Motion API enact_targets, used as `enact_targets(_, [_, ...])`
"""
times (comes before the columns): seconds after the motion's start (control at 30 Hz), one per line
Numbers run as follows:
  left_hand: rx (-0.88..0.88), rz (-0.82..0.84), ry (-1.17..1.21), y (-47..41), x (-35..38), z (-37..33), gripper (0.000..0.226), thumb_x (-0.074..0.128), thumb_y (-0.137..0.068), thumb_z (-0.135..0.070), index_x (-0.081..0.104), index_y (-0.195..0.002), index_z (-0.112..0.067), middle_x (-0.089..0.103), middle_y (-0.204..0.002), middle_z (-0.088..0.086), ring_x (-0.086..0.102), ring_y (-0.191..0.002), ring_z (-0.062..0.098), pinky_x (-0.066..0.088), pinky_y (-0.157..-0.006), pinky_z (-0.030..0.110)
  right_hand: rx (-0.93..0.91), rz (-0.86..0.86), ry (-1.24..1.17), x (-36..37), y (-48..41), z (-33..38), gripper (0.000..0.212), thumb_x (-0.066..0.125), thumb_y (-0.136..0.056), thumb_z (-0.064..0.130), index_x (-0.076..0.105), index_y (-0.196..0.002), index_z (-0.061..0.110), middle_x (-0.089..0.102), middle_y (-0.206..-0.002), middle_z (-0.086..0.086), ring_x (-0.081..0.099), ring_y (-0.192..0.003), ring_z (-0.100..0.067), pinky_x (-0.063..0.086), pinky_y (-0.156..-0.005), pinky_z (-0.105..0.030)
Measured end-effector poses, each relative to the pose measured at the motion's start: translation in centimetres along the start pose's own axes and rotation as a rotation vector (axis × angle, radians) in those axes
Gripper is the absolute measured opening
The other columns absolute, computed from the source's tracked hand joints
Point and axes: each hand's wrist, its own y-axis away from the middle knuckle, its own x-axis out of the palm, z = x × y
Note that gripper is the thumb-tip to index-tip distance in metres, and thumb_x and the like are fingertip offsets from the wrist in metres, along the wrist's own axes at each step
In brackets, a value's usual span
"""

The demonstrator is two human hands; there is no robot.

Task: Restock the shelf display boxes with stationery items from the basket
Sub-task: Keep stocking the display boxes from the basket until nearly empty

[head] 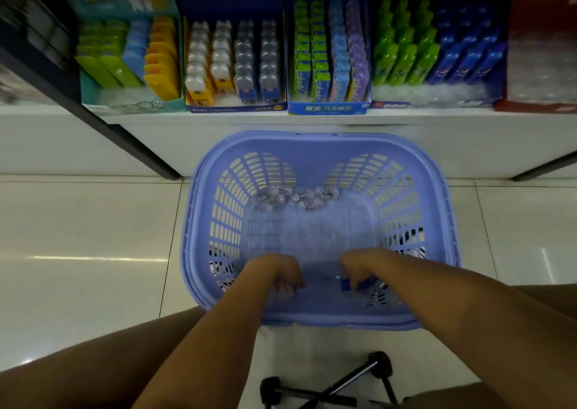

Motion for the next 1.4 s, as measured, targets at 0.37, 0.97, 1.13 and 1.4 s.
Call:
enact_targets(0.37, [0.523, -0.382, 0.917, 8.5, -5.9, -6.4, 0.027, 0.056, -0.092, -0.005, 0.059, -0.118, 0.004, 0.067, -0.087, 0.009, 0.066, -0.065, 0.004, 0.055, -0.071, 0.017, -0.443, -0.384, -1.174, -10.6, 13.9, -2.9, 0.006, 0.055, -0.093, 0.014, 0.06, -0.093, 0.009, 0.062, -0.082, -0.012, 0.057, -0.072, -0.02, 0.051, -0.069, -0.025])
enact_targets(0.97, [0.78, -1.056, 0.385, 13.2, -9.4, -19.1, 0.034, 0.052, -0.097, -0.016, 0.053, -0.13, -0.01, 0.058, -0.127, 0.007, 0.054, -0.117, 0.018, 0.038, -0.101, 0.024, -0.405, -1.542, -1.212, -14.0, 26.7, -8.5, 0.022, 0.068, -0.081, 0.0, 0.062, -0.102, 0.004, 0.059, -0.082, -0.012, 0.058, -0.068, -0.014, 0.051, -0.066, -0.015])
enact_targets(1.13, [0.561, -1.107, -0.283, 11.3, -11.1, -20.9, 0.058, 0.049, -0.097, -0.02, 0.024, -0.149, -0.009, 0.024, -0.156, 0.009, 0.018, -0.144, 0.023, 0.014, -0.118, 0.028, -0.104, -1.613, -0.849, -15.6, 26.4, -13.4, 0.026, 0.072, -0.079, 0.006, 0.066, -0.104, 0.006, 0.058, -0.084, -0.007, 0.053, -0.068, -0.01, 0.041, -0.056, 0.002])
enact_targets(1.4, [0.528, -1.138, -0.377, 10.2, -11.6, -21.1, 0.064, 0.05, -0.096, -0.019, 0.018, -0.15, -0.007, 0.021, -0.157, 0.008, 0.018, -0.144, 0.023, 0.008, -0.118, 0.028, -0.128, -1.549, -0.727, -15.8, 23.9, -14.5, 0.025, 0.07, -0.08, 0.006, 0.066, -0.105, 0.009, 0.062, -0.095, -0.008, 0.057, -0.079, -0.014, 0.045, -0.071, -0.017])
